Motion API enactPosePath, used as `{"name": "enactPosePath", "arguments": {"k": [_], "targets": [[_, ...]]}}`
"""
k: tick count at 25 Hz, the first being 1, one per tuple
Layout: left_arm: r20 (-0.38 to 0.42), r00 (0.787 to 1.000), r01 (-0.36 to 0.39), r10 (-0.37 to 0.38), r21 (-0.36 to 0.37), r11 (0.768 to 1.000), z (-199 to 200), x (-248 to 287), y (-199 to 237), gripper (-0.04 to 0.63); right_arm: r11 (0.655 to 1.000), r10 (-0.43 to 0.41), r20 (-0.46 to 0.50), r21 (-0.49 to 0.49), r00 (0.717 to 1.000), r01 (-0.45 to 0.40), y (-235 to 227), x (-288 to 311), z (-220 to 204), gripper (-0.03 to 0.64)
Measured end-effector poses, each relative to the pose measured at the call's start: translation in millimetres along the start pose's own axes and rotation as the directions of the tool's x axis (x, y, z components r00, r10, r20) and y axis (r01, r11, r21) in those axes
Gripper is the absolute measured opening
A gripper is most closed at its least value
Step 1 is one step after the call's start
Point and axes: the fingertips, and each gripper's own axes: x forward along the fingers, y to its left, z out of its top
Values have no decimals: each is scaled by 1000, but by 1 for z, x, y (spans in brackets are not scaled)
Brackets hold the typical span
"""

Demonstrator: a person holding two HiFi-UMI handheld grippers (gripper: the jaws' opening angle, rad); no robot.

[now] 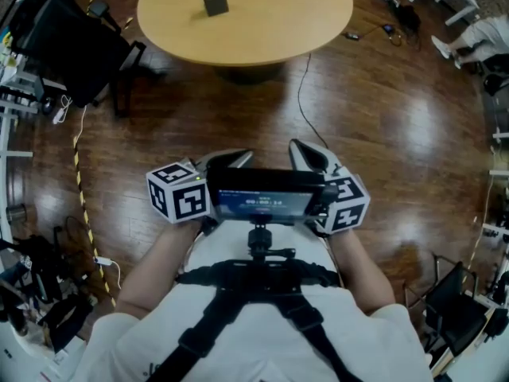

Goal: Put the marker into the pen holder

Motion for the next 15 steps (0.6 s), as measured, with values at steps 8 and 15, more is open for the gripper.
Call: {"name": "enactPosePath", "arguments": {"k": [8,15], "targets": [[-8,1000,-6,6,8,1000,-4,-2,4,-3,999,34,20,-26,999,-33,12,-4,14,6],[-2,1000,-11,11,2,1000,-1,-3,-1,-3,997,68,6,-35,998,-67,16,-2,15,5]]}}
